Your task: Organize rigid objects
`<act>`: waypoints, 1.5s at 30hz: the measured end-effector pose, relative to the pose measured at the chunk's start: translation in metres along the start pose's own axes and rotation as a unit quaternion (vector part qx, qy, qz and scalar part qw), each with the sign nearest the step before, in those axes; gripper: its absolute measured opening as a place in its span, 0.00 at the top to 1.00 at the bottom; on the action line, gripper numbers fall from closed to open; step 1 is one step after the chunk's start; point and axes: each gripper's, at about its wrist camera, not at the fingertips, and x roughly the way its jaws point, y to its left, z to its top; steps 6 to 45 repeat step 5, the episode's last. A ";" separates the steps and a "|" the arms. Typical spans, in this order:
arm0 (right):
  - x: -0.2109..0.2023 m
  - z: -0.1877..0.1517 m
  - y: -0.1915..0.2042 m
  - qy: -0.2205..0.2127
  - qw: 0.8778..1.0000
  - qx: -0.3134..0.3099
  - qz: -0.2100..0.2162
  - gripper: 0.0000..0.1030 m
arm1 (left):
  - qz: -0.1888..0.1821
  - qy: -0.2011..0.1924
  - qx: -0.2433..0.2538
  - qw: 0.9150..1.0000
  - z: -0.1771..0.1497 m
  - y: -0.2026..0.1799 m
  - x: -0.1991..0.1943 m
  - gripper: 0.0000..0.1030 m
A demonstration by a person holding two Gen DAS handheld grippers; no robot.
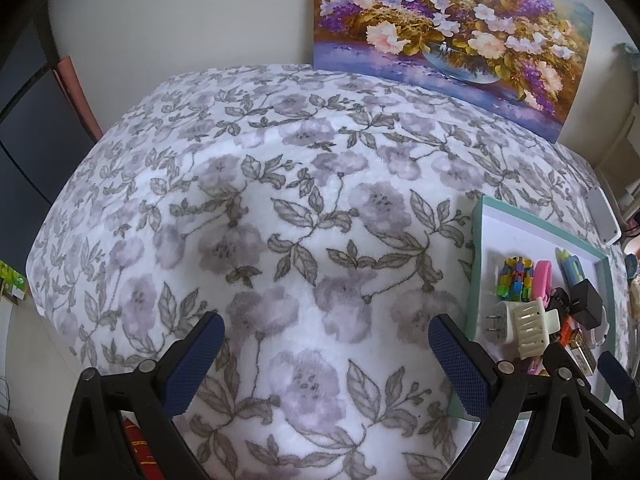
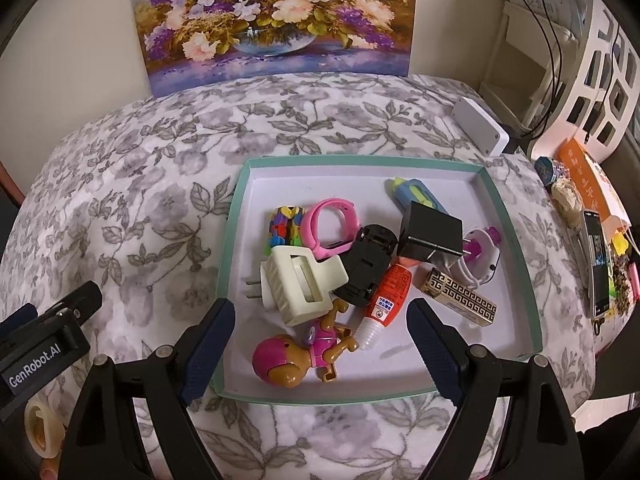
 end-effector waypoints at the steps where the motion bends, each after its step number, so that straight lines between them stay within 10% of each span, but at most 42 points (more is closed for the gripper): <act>1: 0.001 0.000 0.000 0.002 1.000 0.000 -0.001 0.14 | 0.001 0.002 0.001 1.000 0.000 0.000 0.001 0.00; 45: 0.005 0.001 -0.001 0.011 1.000 0.003 0.001 0.14 | 0.004 0.007 0.001 1.000 0.000 0.000 0.003 0.00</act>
